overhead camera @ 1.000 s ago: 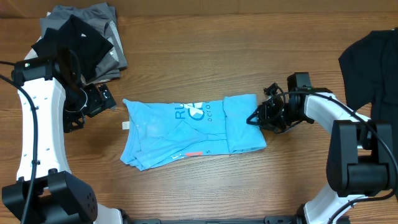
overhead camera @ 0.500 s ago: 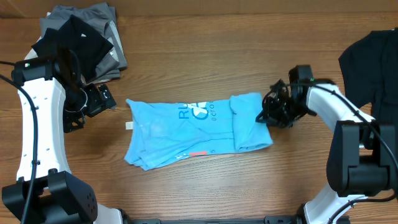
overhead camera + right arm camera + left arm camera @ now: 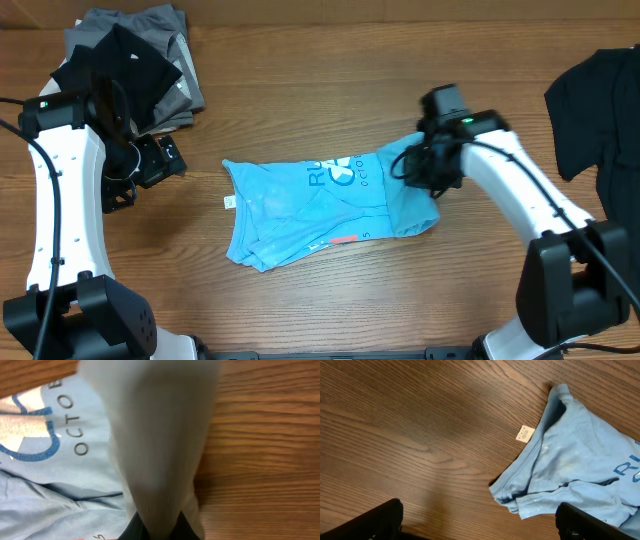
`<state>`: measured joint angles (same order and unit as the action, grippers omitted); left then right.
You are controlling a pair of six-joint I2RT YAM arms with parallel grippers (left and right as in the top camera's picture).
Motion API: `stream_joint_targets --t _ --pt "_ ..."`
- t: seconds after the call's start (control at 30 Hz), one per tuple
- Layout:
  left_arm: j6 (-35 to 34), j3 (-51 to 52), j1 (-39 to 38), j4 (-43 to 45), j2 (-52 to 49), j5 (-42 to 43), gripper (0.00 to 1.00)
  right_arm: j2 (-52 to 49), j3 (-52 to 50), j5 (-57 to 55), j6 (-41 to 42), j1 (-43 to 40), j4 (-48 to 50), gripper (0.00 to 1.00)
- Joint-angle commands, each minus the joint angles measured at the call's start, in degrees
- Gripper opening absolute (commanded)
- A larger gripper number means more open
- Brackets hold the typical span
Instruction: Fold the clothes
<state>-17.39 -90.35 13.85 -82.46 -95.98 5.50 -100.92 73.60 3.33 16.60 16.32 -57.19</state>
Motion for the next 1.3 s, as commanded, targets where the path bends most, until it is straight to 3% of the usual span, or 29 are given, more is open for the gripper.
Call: stream_joint_targets --t 0.0,0.23,0.33,0.5,0.6,0.9,0.97,1.07,1.13,1.27 --pt "1.1 0.3 -0.5 0.2 0.7 -0.1 1.00 1.2 1.4 -7.5 4.7 5.3 1.1 0.04" --pt "1.1 0.3 -0.5 -0.2 0.8 -0.1 1.00 0.0 1.4 -7.8 8.0 14.4 3.7 0.08" --pt "1.1 0.3 -0.5 -0.2 0.7 -0.1 1.00 -1.7 1.4 -7.7 11.1 17.0 5.1 0.28" --pt "1.1 0.3 -0.5 -0.2 0.7 0.1 1.00 -3.6 1.4 -1.6 15.3 19.9 9.6 0.41" --pt "1.1 0.3 -0.5 -0.3 0.7 0.1 1.00 -3.7 1.4 -0.7 16.9 20.5 11.5 0.73" --pt "1.1 0.3 -0.5 -0.6 0.7 0.1 1.00 -0.4 11.7 -0.4 16.2 13.9 0.3 0.80" --pt "1.1 0.3 -0.5 -0.5 0.7 0.1 1.00 0.1 13.5 4.1 11.2 11.7 0.1 0.72" --pt "1.1 0.3 -0.5 -0.2 0.7 0.1 1.00 -0.5 13.4 15.6 5.2 8.4 3.5 0.24" --pt "1.1 0.3 -0.5 -0.2 0.7 0.1 1.00 -1.9 12.4 19.8 3.3 7.0 4.5 0.05" --pt "1.1 0.3 -0.5 -0.2 0.7 0.1 1.00 -5.9 10.0 27.4 2.0 6.1 8.2 0.04"
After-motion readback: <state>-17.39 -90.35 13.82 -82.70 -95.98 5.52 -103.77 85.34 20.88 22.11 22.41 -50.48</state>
